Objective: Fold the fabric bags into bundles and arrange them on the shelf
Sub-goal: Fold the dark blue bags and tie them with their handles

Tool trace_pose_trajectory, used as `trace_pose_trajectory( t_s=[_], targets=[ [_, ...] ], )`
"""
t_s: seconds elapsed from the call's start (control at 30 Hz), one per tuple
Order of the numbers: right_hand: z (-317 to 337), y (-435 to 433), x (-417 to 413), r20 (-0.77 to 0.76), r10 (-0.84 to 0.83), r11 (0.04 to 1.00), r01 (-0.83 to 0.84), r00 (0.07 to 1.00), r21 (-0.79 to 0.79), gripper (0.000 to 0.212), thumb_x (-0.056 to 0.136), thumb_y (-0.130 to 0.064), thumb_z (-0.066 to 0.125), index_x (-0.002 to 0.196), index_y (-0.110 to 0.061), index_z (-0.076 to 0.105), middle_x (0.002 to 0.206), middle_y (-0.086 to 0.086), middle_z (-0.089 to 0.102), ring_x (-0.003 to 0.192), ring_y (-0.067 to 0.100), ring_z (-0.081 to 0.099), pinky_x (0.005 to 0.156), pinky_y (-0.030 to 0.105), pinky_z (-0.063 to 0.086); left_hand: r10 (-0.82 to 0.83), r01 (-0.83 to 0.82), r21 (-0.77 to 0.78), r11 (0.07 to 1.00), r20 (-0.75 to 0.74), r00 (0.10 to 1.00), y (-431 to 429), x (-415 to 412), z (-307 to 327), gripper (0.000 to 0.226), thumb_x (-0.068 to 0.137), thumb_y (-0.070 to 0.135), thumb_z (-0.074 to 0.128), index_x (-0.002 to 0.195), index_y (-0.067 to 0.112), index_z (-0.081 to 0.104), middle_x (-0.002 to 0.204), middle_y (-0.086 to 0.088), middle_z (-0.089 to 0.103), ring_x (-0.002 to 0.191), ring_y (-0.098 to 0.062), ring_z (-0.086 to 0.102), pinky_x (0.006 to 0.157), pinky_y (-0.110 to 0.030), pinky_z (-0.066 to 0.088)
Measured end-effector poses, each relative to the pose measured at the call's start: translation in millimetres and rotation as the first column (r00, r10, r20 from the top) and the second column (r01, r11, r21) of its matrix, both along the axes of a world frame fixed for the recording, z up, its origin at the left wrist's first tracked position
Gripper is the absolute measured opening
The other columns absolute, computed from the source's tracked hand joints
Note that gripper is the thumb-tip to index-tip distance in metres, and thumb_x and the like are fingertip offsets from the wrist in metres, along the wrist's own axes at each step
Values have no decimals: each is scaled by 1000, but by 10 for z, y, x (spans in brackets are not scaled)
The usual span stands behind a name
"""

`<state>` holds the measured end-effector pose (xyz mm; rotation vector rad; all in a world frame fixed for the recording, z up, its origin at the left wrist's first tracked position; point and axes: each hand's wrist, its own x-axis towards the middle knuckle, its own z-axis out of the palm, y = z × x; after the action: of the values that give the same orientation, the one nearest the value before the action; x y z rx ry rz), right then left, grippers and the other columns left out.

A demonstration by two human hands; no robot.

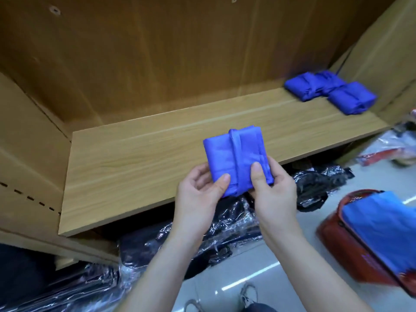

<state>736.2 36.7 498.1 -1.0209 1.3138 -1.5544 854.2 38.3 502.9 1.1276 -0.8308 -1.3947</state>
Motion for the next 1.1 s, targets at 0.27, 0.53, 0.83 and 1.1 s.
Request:
trace_pose_trajectory(
  t_s=[0.27, 0.53, 0.83, 1.1],
  targets=[
    [-65, 54, -780, -60, 144, 978, -133, 988, 160, 18, 101, -22, 49, 104, -30, 64, 92, -2, 75, 77, 17, 72, 64, 30, 58, -96, 98, 8, 995, 296, 950, -243, -557, -1, 22, 89, 12, 66, 107, 23, 60, 85, -2, 76, 78, -20, 71, 81, -37, 55],
    [-63, -142, -2081, -271, 336, 939, -298, 902, 174, 25, 92, -19, 64, 109, -36, 69, 105, -14, 73, 97, 0, 65, 88, 25, 48, -466, 475, 87, 876, 409, 784, -593, -1236, 165, 40, 85, 22, 73, 122, 21, 57, 94, 2, 70, 80, -5, 63, 69, -18, 52],
    [44, -443, -2754, -75, 137, 973, -120, 988, 198, 63, 88, -24, 70, 142, -37, 40, 106, 5, 68, 90, 19, 69, 83, 35, 57, -345, 346, 51, 937, 301, 889, -1154, -2140, 133, 8, 89, 14, 66, 94, 13, 59, 74, 6, 73, 62, -6, 66, 53, -20, 52],
    [-177, -1135, -3118, -434, 46, 973, 58, 900, 222, 70, 87, -21, 70, 143, -44, 36, 115, -2, 56, 83, 3, 62, 91, 29, 49, -352, 540, 4, 841, 762, 543, -2465, -2675, -68, 28, 96, 13, 57, 124, 17, 56, 111, -3, 63, 99, -18, 57, 91, -29, 44]
  ],
)
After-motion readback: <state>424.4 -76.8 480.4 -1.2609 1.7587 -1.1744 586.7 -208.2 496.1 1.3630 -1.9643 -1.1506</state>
